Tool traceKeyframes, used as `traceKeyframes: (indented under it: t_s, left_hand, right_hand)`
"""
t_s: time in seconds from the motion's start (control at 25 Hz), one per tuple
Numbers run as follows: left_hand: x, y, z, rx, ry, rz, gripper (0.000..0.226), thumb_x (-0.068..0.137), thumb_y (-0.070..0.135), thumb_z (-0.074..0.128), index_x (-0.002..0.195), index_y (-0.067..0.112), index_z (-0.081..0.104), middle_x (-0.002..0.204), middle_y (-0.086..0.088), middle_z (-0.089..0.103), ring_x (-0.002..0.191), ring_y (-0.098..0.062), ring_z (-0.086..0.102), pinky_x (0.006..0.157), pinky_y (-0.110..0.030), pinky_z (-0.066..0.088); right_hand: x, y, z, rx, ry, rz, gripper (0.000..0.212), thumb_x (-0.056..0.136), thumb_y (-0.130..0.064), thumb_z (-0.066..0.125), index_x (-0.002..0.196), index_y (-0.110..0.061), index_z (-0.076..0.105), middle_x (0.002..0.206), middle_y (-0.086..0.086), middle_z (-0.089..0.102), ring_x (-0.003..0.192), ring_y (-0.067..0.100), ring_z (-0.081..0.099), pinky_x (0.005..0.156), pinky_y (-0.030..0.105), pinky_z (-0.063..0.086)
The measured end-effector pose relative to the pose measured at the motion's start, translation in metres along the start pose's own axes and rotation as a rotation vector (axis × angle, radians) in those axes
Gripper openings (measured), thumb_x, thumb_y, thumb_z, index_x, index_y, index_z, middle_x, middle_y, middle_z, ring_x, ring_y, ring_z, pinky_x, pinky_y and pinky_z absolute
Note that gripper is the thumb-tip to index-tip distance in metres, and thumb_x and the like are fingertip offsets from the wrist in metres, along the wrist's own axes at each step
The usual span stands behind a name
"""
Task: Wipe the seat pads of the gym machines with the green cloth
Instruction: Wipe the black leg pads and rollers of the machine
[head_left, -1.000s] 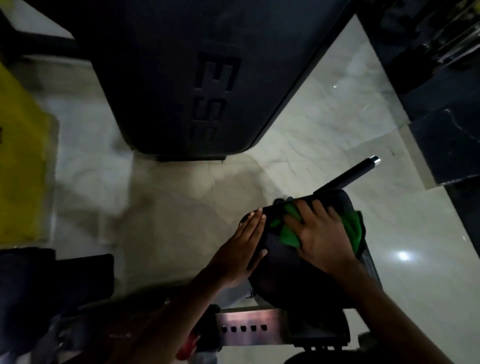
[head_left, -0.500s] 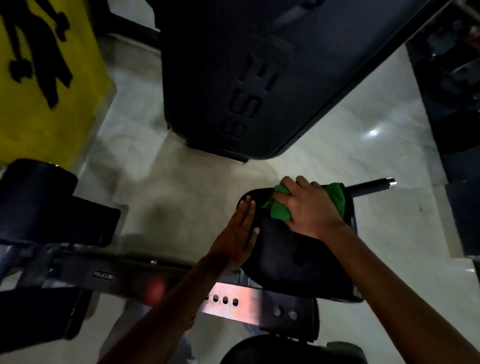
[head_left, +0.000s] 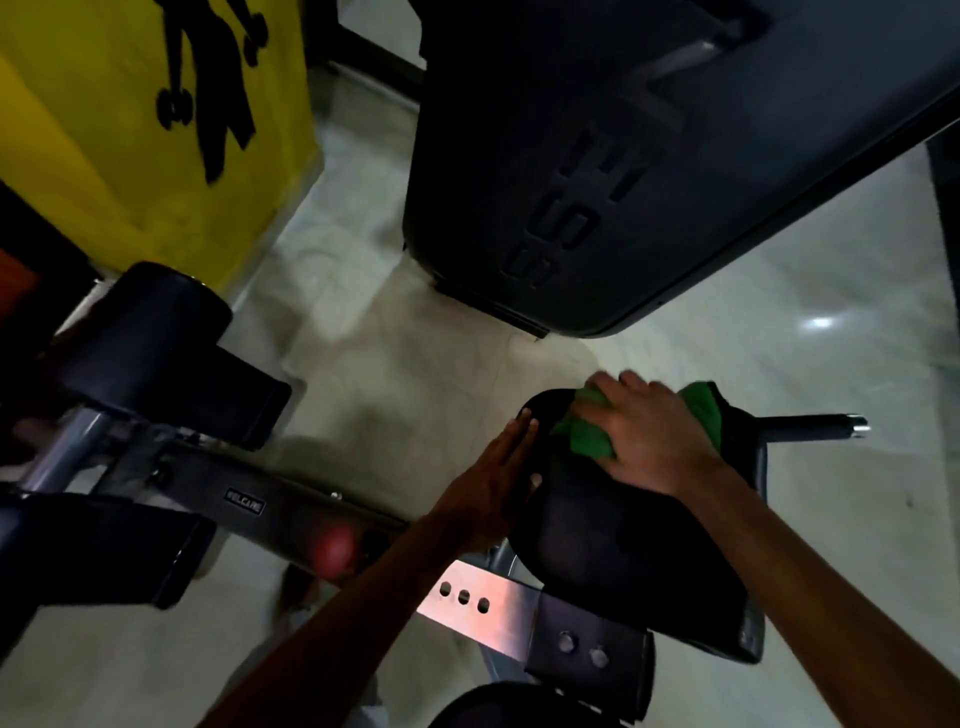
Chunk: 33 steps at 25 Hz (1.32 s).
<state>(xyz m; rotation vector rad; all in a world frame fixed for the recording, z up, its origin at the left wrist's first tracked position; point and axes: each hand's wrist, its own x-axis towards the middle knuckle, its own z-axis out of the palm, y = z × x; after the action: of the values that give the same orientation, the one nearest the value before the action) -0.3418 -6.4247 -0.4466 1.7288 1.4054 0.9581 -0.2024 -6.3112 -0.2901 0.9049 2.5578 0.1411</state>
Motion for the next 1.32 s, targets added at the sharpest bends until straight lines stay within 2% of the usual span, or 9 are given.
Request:
traceKeyframes:
  t_s: [0.12,0.24,0.32,0.48,0.56,0.76,0.96,1.2,1.32]
  left_hand:
    - [-0.003,0.003,0.004,0.001,0.03,-0.041,0.07,0.098,0.054,0.018,0.147,0.004,0.016,0.156,-0.009,0.013,0.144,-0.026,0.018,0.115,-0.032,0.023]
    - [-0.007,0.001,0.007,0.009,0.019,-0.045,0.072,0.097,0.056,0.013,0.149,0.005,0.016,0.158,-0.012,0.012,0.145,-0.028,0.017,0.116,-0.036,0.023]
    - [-0.007,0.0,0.005,0.031,-0.005,-0.055,0.07,0.096,0.059,0.01,0.149,0.012,0.008,0.159,-0.009,0.008,0.146,-0.026,0.014,0.117,-0.036,0.02]
    - [-0.029,-0.012,-0.002,0.151,-0.004,-0.072,0.065,0.098,0.057,0.013,0.149,0.018,0.01,0.158,-0.004,0.013,0.145,-0.021,0.017,0.116,-0.037,0.023]
    - [-0.057,-0.025,-0.007,0.188,-0.027,-0.119,0.067,0.097,0.058,0.013,0.15,0.018,0.011,0.158,0.0,0.01,0.145,-0.014,0.014,0.115,-0.042,0.024]
    - [-0.121,-0.048,-0.026,0.292,0.008,-0.253,0.057,0.102,0.046,0.018,0.146,0.009,0.025,0.149,-0.016,0.035,0.134,-0.034,0.039,0.104,-0.055,0.037]
    - [-0.145,-0.069,-0.041,0.433,-0.061,-0.456,0.066,0.1,0.046,0.016,0.133,0.0,0.051,0.135,-0.02,0.053,0.121,-0.04,0.052,0.095,-0.064,0.036]
    - [-0.154,-0.083,-0.043,0.334,-0.062,-0.49,0.054,0.091,0.03,0.036,0.121,-0.01,0.057,0.123,-0.032,0.057,0.109,-0.052,0.056,0.082,-0.065,0.048]
    - [-0.155,-0.086,-0.045,0.315,-0.046,-0.458,0.062,0.098,0.042,0.028,0.124,-0.008,0.055,0.127,-0.031,0.054,0.114,-0.053,0.052,0.087,-0.066,0.043]
  right_hand:
    - [0.018,-0.002,0.004,0.036,-0.005,0.124,0.055,0.071,-0.038,0.071,0.123,-0.024,0.059,0.12,0.007,0.052,0.101,0.029,0.05,0.078,0.037,0.042]
    - [-0.01,-0.019,0.011,0.037,0.063,-0.137,0.058,0.041,-0.037,0.082,0.096,-0.024,0.07,0.104,0.008,0.063,0.082,0.029,0.059,0.063,0.035,0.046]
    - [-0.02,-0.02,0.017,0.017,0.05,-0.238,0.057,0.038,-0.04,0.081,0.093,-0.026,0.07,0.103,0.006,0.063,0.079,0.027,0.06,0.059,0.034,0.046]
    - [0.027,-0.007,0.004,0.047,-0.018,0.048,0.051,0.076,-0.039,0.065,0.123,-0.022,0.056,0.122,0.008,0.05,0.104,0.03,0.05,0.076,0.037,0.041]
    - [0.033,-0.019,0.007,-0.01,-0.067,0.094,0.053,0.081,-0.041,0.059,0.131,-0.026,0.048,0.13,0.006,0.043,0.112,0.028,0.044,0.083,0.036,0.038]
    - [0.006,-0.052,0.022,-0.019,-0.016,-0.347,0.054,0.041,-0.039,0.078,0.093,-0.026,0.069,0.1,0.005,0.063,0.077,0.026,0.06,0.058,0.031,0.043]
    - [0.048,-0.044,0.022,-0.031,0.007,0.026,0.044,0.063,-0.028,0.075,0.104,-0.015,0.067,0.105,0.015,0.057,0.088,0.037,0.054,0.066,0.04,0.042]
    - [0.019,-0.072,0.022,-0.036,-0.069,-0.394,0.044,0.055,-0.04,0.067,0.097,-0.026,0.066,0.104,0.005,0.06,0.084,0.026,0.057,0.061,0.035,0.045]
    - [0.056,-0.058,0.018,-0.057,-0.106,-0.098,0.043,0.077,-0.035,0.062,0.118,-0.023,0.059,0.122,0.008,0.049,0.107,0.031,0.048,0.077,0.04,0.043]
